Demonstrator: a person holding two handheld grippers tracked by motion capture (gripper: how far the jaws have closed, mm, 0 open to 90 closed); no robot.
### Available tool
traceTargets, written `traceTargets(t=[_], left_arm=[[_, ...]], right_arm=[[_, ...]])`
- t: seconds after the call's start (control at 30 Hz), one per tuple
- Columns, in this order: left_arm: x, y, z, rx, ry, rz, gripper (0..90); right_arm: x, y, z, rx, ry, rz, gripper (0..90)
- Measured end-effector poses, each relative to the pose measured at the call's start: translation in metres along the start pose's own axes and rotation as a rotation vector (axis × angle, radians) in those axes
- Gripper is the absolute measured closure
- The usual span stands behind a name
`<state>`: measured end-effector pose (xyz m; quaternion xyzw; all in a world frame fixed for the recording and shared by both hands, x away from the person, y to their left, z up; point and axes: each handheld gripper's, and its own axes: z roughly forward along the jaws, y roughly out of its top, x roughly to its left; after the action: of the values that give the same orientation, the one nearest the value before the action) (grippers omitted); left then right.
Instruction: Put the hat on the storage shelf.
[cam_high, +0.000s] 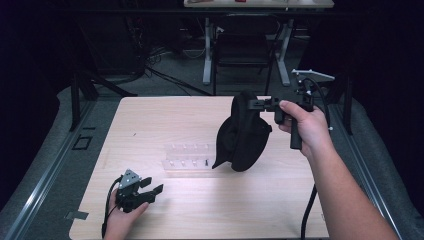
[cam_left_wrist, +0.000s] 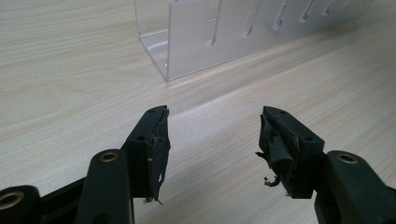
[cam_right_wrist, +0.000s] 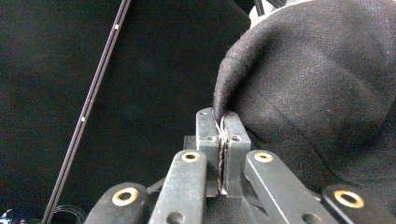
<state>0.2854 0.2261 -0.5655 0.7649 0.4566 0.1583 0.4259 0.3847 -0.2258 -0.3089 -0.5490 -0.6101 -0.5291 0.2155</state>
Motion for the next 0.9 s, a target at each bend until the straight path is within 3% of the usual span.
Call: traceTargets(t=[0.9], left_arm=[[0.002,0.0,-0.001,-0.003,-0.001,-0.008,42.9]], right_arm=[[0.002,0.015,0.044,0.024,-0.033,-0.036,88.4]])
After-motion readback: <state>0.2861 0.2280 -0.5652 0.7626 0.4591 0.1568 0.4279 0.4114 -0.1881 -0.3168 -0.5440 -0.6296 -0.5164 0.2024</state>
